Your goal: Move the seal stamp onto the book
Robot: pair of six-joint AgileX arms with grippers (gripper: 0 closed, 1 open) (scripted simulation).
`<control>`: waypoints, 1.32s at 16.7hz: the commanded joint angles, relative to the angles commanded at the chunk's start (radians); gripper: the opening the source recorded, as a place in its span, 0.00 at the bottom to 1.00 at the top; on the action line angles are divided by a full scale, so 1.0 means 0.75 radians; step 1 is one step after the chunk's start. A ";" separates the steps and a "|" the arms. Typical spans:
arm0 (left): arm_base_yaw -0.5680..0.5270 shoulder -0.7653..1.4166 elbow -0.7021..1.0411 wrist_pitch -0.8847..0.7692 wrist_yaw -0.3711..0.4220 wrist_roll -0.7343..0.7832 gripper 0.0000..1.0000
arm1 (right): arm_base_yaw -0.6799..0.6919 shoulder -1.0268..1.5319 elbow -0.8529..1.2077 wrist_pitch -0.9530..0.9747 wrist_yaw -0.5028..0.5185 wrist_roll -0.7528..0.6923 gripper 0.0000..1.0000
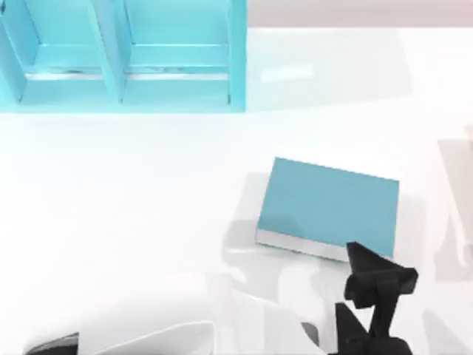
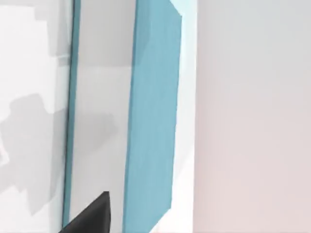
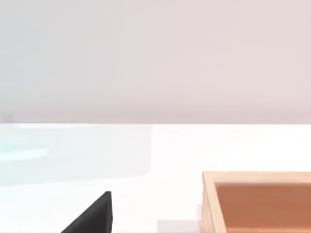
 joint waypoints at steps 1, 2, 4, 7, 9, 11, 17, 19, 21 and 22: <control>0.000 0.000 0.000 -0.001 0.000 -0.001 1.00 | 0.000 0.000 0.000 0.000 0.000 0.000 1.00; 0.000 0.000 0.000 -0.001 0.000 -0.001 1.00 | 0.000 0.000 0.000 0.000 0.000 0.000 1.00; 0.007 0.004 -0.002 0.001 0.002 0.001 1.00 | 0.000 0.000 0.000 0.000 0.000 0.000 1.00; 0.032 -0.029 -0.031 0.027 0.023 -0.038 1.00 | 0.000 0.000 0.000 0.000 0.000 0.000 1.00; 0.091 -0.107 -0.100 0.085 0.073 -0.131 1.00 | 0.000 0.000 0.000 0.000 0.000 0.000 1.00; 0.185 -0.230 -0.207 0.170 0.154 -0.283 1.00 | 0.000 0.000 0.000 0.000 0.000 0.000 1.00; 0.611 -0.798 -0.678 0.507 0.528 -1.069 1.00 | 0.000 0.000 0.000 0.000 0.000 0.000 1.00; 0.781 -1.036 -0.861 0.628 0.679 -1.428 1.00 | 0.000 0.000 0.000 0.000 0.000 0.000 1.00; 0.956 -1.288 -1.046 0.746 0.833 -1.812 1.00 | 0.000 0.000 0.000 0.000 0.000 0.000 1.00; 1.044 -1.417 -1.138 0.802 0.910 -2.008 1.00 | 0.000 0.000 0.000 0.000 0.000 0.000 1.00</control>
